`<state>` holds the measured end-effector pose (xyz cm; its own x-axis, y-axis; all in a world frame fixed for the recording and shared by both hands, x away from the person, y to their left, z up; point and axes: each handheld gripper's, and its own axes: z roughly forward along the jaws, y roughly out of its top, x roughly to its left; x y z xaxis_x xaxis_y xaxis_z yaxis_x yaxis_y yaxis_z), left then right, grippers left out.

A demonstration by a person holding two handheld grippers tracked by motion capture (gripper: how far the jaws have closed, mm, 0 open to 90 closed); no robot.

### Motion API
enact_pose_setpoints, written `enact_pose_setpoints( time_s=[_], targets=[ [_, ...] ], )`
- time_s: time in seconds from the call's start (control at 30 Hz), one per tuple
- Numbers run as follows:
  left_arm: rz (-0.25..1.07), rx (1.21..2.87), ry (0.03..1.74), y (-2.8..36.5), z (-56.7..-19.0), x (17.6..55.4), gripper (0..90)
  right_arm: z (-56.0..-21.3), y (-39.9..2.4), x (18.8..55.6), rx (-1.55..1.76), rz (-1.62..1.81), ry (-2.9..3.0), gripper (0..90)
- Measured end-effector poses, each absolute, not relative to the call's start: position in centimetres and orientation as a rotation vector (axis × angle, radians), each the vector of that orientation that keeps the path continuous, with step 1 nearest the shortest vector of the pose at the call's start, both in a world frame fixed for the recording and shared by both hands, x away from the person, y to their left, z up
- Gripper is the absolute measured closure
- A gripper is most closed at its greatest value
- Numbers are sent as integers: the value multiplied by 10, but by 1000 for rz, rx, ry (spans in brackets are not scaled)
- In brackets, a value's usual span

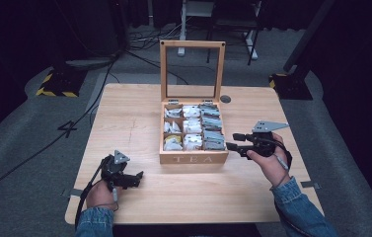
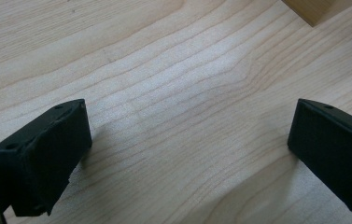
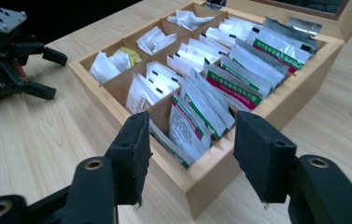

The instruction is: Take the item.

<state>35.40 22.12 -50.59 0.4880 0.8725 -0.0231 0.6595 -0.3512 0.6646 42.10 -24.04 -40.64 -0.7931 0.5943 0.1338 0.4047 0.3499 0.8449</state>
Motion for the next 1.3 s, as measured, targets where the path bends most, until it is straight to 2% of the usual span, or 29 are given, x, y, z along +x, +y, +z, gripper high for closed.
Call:
enact_pose_setpoints(
  time_s=[0.27, 0.6, 1.3],
  targets=[
    [451, 2124, 1260, 221, -506, 355, 0, -395, -219, 435, 887, 1467, 2424, 474],
    [451, 2122, 1261, 221, -506, 355, 0, -399, -189, 442, 818, 1486, 2471, 466],
    [453, 2119, 1265, 221, -506, 355, 0, -428, -144, 465, 773, 1371, 2655, 624]
  ],
)
